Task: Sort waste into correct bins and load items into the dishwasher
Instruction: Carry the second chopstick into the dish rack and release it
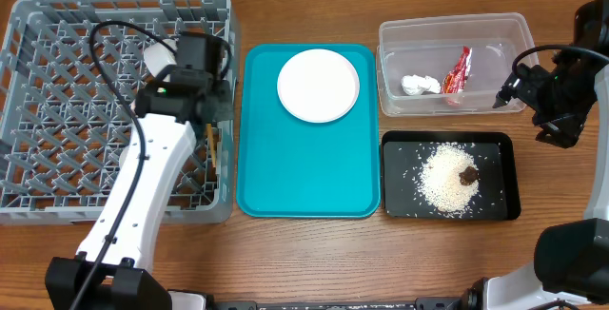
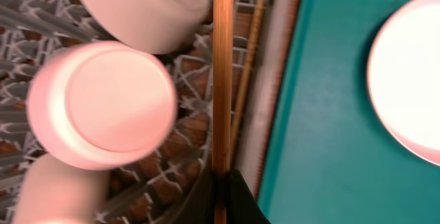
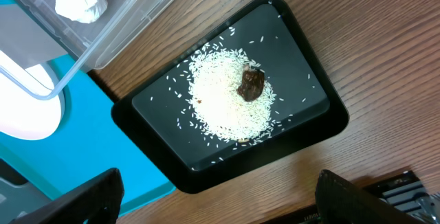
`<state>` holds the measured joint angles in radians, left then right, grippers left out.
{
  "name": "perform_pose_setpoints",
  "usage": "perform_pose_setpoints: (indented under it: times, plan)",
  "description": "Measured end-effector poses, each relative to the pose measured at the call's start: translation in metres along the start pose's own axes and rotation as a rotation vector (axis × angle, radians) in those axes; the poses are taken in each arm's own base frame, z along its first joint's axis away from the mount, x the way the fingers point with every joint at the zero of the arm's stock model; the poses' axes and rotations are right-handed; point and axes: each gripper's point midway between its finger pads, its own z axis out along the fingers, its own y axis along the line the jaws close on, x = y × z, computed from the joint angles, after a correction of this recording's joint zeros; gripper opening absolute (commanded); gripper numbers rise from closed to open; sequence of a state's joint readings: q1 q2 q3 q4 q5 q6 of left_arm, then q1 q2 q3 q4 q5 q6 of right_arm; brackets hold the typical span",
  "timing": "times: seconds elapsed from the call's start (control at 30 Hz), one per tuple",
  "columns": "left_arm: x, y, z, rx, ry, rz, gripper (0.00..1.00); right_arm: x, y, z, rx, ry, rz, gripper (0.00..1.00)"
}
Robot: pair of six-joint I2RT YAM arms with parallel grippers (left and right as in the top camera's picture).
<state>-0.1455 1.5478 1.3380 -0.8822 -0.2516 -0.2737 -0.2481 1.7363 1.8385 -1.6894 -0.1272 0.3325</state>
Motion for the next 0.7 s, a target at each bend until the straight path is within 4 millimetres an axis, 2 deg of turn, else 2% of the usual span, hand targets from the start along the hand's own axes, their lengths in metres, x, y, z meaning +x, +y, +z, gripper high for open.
perform_pose_setpoints:
  times: [0.17, 0.37, 0.5, 0.63, 0.7]
  plan:
    - [-0.005, 0.018, 0.01, -0.028, 0.006, 0.023, 0.04, 0.0, 0.0, 0.0, 0.0, -0.001, -0.001, 0.91]
    - [0.007, 0.02, 0.041, -0.05, 0.09, 0.077, 0.05, 0.0, 0.0, 0.0, 0.0, -0.001, 0.0, 0.91]
    - [0.015, 0.018, 0.054, -0.055, 0.132, 0.101, 0.19, 0.0, 0.0, 0.0, -0.001, -0.001, -0.001, 0.91]
    - [0.013, 0.015, 0.055, -0.042, 0.126, 0.108, 0.38, -0.001, 0.0, 0.0, -0.001, -0.002, -0.001, 0.91]
    - [0.012, 0.014, 0.056, -0.034, 0.122, 0.108, 0.43, -0.001, 0.0, 0.0, -0.001, -0.002, -0.001, 0.91]
